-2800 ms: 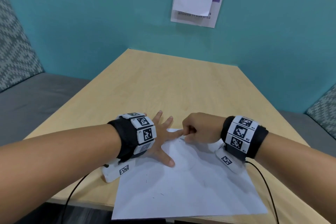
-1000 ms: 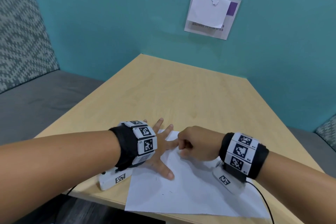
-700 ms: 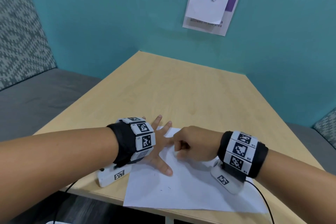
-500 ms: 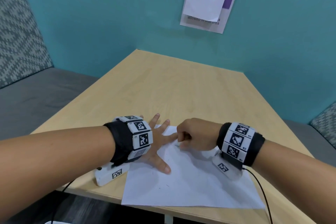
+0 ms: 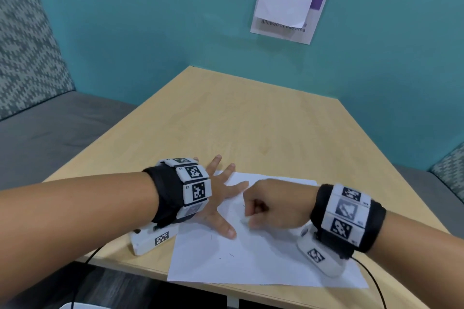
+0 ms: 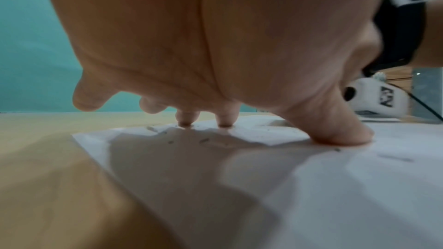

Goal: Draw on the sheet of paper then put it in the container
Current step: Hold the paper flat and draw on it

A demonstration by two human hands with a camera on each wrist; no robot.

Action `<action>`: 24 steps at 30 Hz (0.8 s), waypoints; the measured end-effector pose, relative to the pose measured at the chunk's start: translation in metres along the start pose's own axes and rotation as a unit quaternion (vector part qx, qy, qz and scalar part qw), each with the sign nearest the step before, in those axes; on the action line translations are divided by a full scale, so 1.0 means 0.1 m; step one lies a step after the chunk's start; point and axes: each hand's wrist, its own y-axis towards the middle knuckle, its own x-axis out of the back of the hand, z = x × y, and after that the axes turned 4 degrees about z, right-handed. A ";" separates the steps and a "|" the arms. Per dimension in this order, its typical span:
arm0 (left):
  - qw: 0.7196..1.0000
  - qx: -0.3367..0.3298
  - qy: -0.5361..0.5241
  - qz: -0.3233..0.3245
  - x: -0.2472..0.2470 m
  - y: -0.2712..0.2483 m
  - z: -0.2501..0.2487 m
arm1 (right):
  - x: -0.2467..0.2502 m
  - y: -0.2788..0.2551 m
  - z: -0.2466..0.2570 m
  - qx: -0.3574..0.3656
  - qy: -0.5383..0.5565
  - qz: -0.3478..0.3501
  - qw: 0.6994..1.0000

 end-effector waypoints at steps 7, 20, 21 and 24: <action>1.000 0.005 0.005 0.009 0.01 -0.02 0.00 | -0.05 -0.03 0.02 0.007 0.000 0.006 1.000; 1.000 0.006 -0.003 0.016 0.03 -0.03 0.01 | 0.07 0.03 -0.16 -0.020 0.000 -0.028 0.999; 1.000 0.008 -0.004 0.016 0.03 -0.04 0.00 | 0.12 0.03 -0.23 -0.037 0.000 -0.042 0.998; 1.000 0.010 0.002 0.015 0.03 -0.05 -0.01 | 0.07 0.02 -0.27 -0.046 -0.008 -0.047 0.998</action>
